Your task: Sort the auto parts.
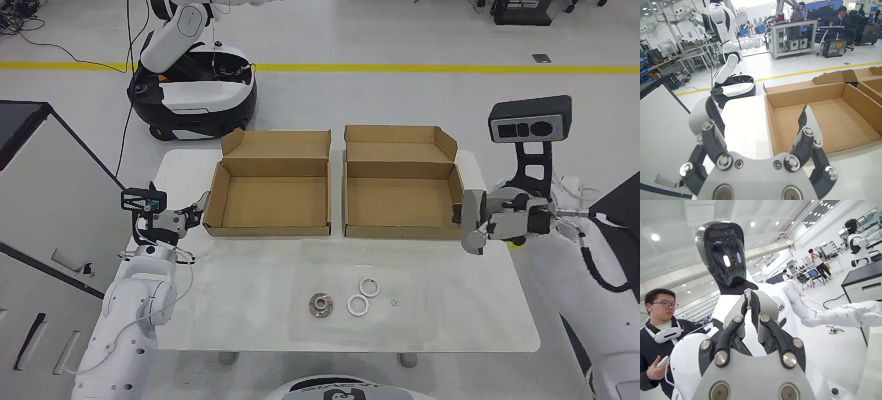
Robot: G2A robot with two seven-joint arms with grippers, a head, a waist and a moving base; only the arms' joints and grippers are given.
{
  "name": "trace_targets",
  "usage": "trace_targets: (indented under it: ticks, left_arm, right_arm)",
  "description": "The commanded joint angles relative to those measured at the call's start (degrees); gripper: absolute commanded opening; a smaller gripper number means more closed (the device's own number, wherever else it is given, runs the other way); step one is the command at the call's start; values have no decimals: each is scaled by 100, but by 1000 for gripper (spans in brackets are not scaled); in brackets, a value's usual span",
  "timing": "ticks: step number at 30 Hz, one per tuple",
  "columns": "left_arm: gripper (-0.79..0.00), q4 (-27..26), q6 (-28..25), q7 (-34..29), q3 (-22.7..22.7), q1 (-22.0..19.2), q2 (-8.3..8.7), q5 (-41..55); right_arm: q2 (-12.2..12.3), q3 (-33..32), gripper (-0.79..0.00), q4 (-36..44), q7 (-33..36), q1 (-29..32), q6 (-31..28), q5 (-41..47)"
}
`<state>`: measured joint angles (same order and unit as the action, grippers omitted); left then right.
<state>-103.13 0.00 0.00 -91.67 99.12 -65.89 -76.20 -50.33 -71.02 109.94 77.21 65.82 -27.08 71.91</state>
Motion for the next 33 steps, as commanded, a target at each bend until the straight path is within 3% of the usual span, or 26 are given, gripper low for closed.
trace_targets:
  ticks: [1,7,23,33]
  left_arm:
    - [0,0,0,0,0,0,0,0]
    - [0,0,0,0,0,0,0,0]
    - [0,0,0,0,0,0,0,0]
    - [0,0,0,0,0,0,0,0]
  right_arm:
    - [-44,-23,-785,-20,26,23,26,-130]
    - [-165,-122,-785,-83,93,109,94,-302]
    - [-631,-404,-785,21,287,360,287,852]
    - [-842,-455,-785,-110,435,367,436,405]
